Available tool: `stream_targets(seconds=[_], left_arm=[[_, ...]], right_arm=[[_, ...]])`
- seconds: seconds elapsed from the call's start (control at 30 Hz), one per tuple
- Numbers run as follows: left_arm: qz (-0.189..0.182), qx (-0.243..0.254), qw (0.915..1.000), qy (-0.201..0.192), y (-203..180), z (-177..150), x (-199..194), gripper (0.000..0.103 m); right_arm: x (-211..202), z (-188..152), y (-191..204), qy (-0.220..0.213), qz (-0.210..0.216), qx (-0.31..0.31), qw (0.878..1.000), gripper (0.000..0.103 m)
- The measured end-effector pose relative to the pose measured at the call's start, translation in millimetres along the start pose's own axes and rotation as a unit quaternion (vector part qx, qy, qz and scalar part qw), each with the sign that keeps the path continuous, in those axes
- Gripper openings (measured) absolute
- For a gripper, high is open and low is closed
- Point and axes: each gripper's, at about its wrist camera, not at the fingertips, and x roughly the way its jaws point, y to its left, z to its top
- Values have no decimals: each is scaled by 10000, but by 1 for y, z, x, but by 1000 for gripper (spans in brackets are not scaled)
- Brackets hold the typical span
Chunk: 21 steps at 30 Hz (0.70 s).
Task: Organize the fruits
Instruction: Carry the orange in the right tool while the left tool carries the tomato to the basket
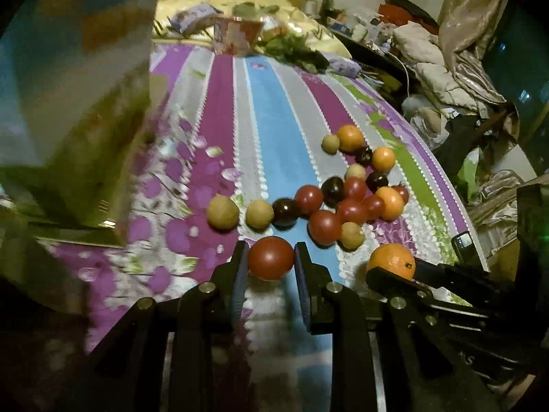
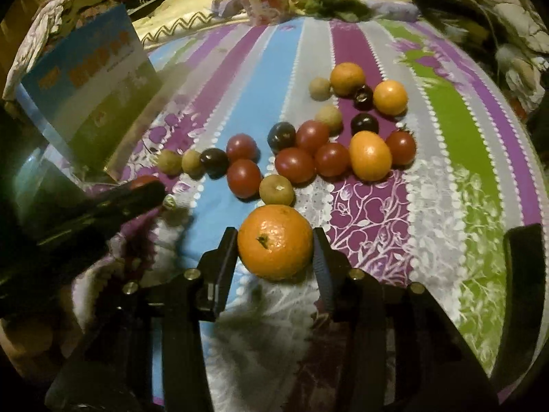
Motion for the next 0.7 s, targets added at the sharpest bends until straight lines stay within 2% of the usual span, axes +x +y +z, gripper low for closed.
stream_targets(seconds=[0.13, 0.27, 0.7], left_arm=[[199, 87, 9998, -15, 1, 6, -34, 27], [435, -26, 9990, 52, 11, 7, -69, 27], [856, -517, 9943, -363, 72, 10, -169, 27]], right_arm=[[-17, 4, 8, -44, -39, 6, 10000, 43], [-36, 10, 20, -105, -48, -28, 9999, 43], [-83, 38, 104, -373, 80, -744, 9965, 43]])
